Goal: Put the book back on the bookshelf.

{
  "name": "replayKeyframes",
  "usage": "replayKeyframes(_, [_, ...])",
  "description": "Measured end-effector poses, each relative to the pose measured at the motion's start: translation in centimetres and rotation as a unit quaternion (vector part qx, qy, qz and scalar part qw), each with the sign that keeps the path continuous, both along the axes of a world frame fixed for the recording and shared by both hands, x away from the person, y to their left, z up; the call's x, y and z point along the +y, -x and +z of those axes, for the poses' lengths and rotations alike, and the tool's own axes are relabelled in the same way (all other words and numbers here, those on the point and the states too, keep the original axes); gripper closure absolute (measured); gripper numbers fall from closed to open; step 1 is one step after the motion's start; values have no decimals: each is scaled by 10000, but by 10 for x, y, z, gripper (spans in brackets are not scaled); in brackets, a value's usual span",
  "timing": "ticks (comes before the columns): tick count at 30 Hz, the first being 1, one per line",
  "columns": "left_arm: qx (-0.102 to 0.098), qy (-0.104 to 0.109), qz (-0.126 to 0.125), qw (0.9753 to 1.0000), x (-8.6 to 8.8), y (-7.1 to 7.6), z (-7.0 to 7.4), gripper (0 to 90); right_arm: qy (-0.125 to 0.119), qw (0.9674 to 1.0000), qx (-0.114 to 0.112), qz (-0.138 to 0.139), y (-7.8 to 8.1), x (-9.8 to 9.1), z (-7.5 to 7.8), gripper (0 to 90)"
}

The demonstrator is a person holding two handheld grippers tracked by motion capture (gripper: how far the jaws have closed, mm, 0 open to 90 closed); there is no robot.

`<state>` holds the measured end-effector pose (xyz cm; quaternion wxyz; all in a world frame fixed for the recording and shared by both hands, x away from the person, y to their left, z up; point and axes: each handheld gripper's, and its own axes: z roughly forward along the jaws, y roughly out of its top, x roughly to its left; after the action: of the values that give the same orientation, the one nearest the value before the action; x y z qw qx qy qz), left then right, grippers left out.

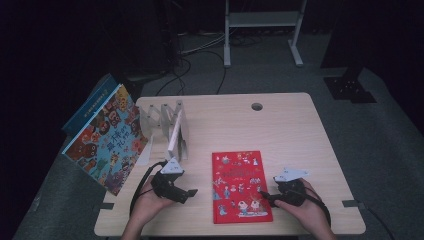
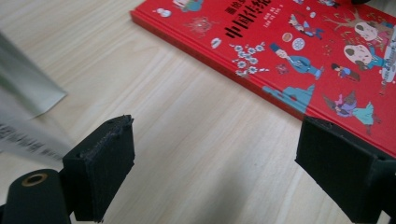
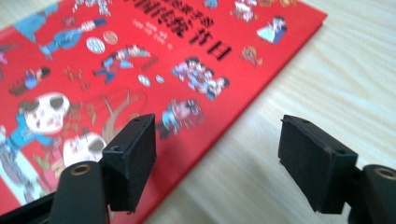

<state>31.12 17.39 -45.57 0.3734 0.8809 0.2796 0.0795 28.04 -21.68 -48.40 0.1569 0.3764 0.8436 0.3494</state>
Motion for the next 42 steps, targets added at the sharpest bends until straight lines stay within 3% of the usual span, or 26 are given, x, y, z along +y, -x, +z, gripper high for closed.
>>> replayKeyframes(10, [99,9,-176,9998,-20,-3,-8,108,106,9997,47,220,8,-20,-3,244])
replayKeyframes(16, [148,-1,-222,9996,-25,-4,-11,108,74,9990,85,428,12,-21,-6,246])
replayKeyframes(25, [218,-27,-270,9994,-28,-5,-15,108,86,9989,65,455,13,-20,-6,261])
replayKeyframes(33, [287,20,-256,9993,-32,-8,-18,102,-60,9970,89,770,17,1,-10,247])
replayKeyframes(42, [401,50,-215,9990,-35,-15,-20,99,-20,9978,28,665,27,37,-9,242])
